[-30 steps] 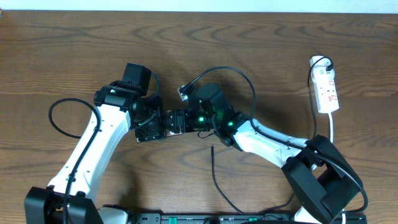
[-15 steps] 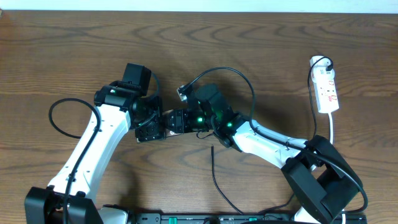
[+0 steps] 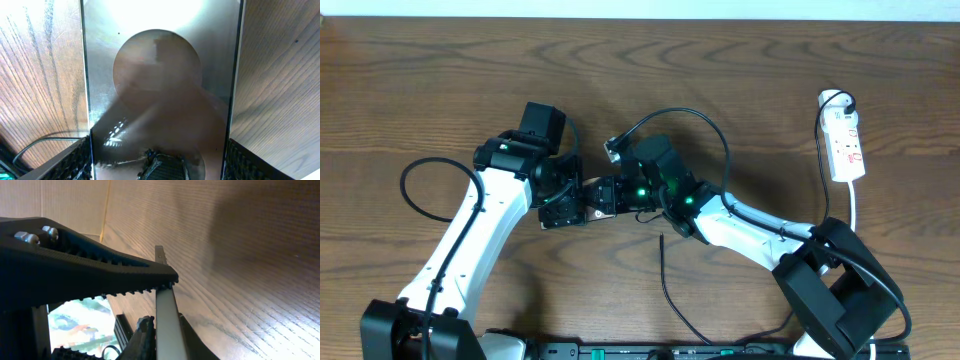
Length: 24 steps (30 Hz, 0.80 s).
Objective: Plug charger to phone and switch on socket
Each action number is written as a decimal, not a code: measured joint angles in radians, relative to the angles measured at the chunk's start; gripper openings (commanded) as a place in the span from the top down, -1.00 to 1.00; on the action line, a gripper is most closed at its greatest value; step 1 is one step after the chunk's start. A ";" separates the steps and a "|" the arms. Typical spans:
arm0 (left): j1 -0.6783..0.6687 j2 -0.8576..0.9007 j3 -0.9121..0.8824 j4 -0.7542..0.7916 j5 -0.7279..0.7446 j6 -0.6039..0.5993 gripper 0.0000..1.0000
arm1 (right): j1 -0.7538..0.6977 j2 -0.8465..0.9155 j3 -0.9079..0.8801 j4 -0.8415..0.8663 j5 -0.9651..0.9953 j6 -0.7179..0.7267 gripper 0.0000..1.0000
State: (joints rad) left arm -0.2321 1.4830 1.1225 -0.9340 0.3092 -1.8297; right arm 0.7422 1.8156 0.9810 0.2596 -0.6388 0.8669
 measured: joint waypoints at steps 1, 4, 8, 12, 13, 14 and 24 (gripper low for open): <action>0.000 0.000 0.000 0.003 -0.001 -0.003 0.85 | 0.000 0.000 0.000 -0.007 0.003 -0.002 0.96; 0.002 0.000 0.000 0.022 -0.005 -0.003 0.85 | 0.003 0.009 -0.002 -0.018 -0.003 -0.003 0.98; -0.002 -0.001 -0.002 0.002 0.000 -0.003 0.66 | -0.001 0.012 -0.004 -0.016 0.028 -0.004 0.98; -0.004 -0.001 -0.002 0.000 0.003 -0.004 -0.11 | -0.001 0.014 -0.004 -0.015 0.035 -0.004 0.98; -0.005 -0.001 -0.002 0.000 0.007 -0.007 -0.21 | -0.001 0.014 -0.004 -0.015 0.034 -0.004 0.98; -0.006 -0.001 -0.002 0.000 0.008 -0.005 -0.27 | -0.001 0.014 -0.004 -0.014 0.034 -0.004 0.98; 0.079 -0.010 -0.002 0.000 0.082 0.197 -0.54 | -0.056 0.014 -0.004 -0.024 0.031 -0.004 0.98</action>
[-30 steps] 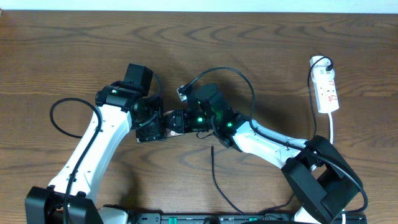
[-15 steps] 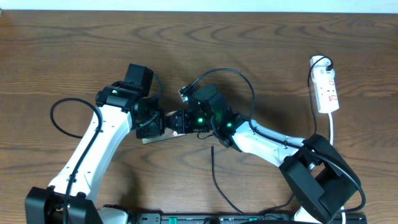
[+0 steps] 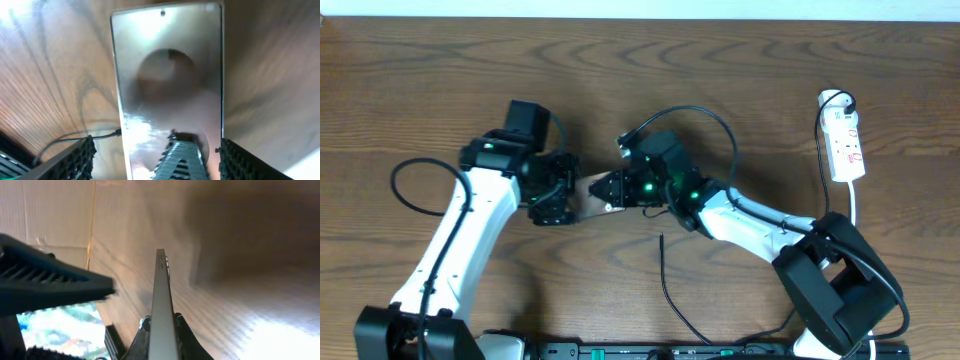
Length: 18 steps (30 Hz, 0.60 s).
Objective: Plug charger to phone and switch on socket
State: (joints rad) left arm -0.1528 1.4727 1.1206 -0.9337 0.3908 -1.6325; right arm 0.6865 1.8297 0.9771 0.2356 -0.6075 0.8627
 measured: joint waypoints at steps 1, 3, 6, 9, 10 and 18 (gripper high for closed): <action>0.021 -0.007 0.000 0.000 0.018 0.042 -0.54 | -0.014 0.000 0.000 0.000 0.000 0.000 0.98; 0.061 -0.023 0.000 0.007 0.060 0.141 -0.54 | -0.052 0.000 0.000 0.000 -0.002 0.000 0.98; 0.119 -0.036 0.000 0.046 0.135 0.347 -0.54 | -0.128 0.000 0.000 0.002 -0.030 0.001 0.98; 0.145 -0.037 0.000 0.067 0.177 0.496 -0.54 | -0.201 0.000 0.000 0.011 -0.063 0.039 0.98; 0.147 -0.037 0.000 0.073 0.187 0.541 -0.54 | -0.234 0.000 0.000 0.019 -0.081 0.068 0.98; 0.147 -0.037 0.000 0.120 0.250 0.723 -0.55 | -0.393 0.004 -0.002 0.322 -0.244 0.338 0.98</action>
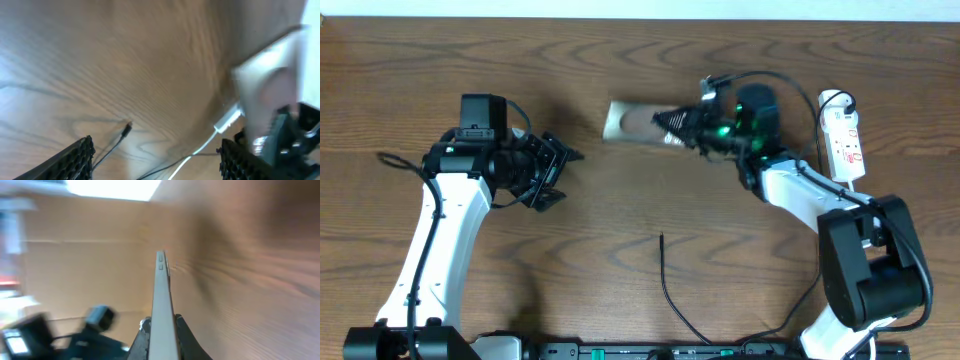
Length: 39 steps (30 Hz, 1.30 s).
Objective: Plug charger to phone and switch on socket
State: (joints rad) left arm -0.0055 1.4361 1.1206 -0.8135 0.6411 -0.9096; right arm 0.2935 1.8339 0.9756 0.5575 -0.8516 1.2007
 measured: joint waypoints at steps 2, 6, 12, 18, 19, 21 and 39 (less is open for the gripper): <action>0.000 0.000 0.000 0.041 0.050 0.023 -0.55 | -0.013 0.000 -0.002 0.148 -0.028 0.082 0.98; -0.003 0.000 0.000 0.132 0.146 0.040 -0.55 | -0.016 0.001 0.002 0.418 -0.059 0.233 0.98; -0.006 0.000 -0.002 0.311 0.251 0.047 -0.55 | -0.014 0.000 0.002 0.497 -0.066 0.385 0.98; -0.008 0.000 -0.002 0.468 0.332 0.048 -0.55 | -0.014 0.000 0.002 0.492 -0.027 0.432 0.98; -0.008 0.000 -0.002 0.483 0.340 0.053 -0.55 | -0.014 0.000 0.002 0.487 -0.020 0.438 0.98; -0.008 0.000 -0.002 0.538 0.372 0.074 -0.55 | -0.014 0.000 0.003 0.456 0.002 0.460 0.98; -0.084 0.000 -0.002 0.706 0.395 0.103 -0.58 | 0.023 0.001 0.003 0.378 0.091 0.729 0.98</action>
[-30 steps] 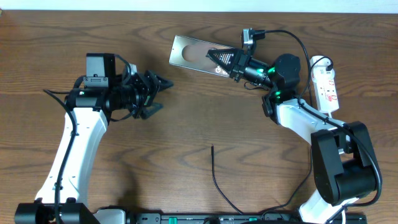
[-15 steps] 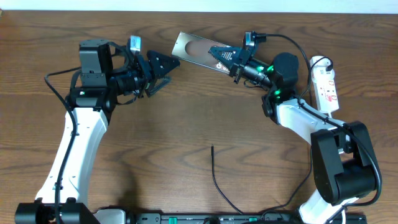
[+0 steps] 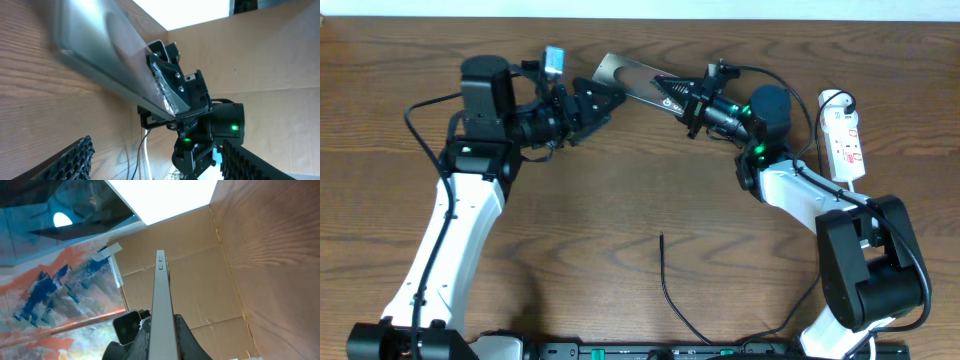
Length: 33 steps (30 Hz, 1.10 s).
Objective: Plug charger to phone and switch on socket
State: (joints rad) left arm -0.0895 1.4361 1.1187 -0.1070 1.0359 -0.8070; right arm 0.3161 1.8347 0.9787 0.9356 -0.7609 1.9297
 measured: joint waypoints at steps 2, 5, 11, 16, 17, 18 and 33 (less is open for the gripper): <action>-0.019 0.000 0.000 0.000 -0.044 0.000 -0.58 | 0.008 0.000 0.000 0.000 0.000 0.004 0.98; -0.019 0.000 0.000 0.000 -0.074 0.000 -0.58 | 0.008 0.000 0.000 0.000 0.003 0.006 0.98; -0.019 0.000 0.000 0.000 -0.162 -0.004 -0.57 | 0.008 0.000 0.000 0.000 0.007 0.013 0.98; -0.047 0.000 0.000 0.110 -0.317 -0.062 -0.59 | 0.008 0.000 0.000 0.000 0.024 0.052 0.98; -0.059 0.000 0.000 0.149 -0.340 -0.084 -0.60 | 0.009 0.000 0.000 0.001 0.033 0.063 0.98; -0.066 0.000 0.000 0.175 -0.357 -0.101 -0.61 | 0.010 0.000 0.000 0.001 0.041 0.075 0.98; -0.078 -0.001 0.000 0.192 -0.511 -0.278 -0.75 | 0.137 0.000 0.000 0.084 0.213 0.109 0.98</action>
State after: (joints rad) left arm -0.1673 1.4353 1.1187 0.0853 0.5247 -1.0851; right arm 0.4534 1.8347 0.9787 1.0195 -0.5476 2.0392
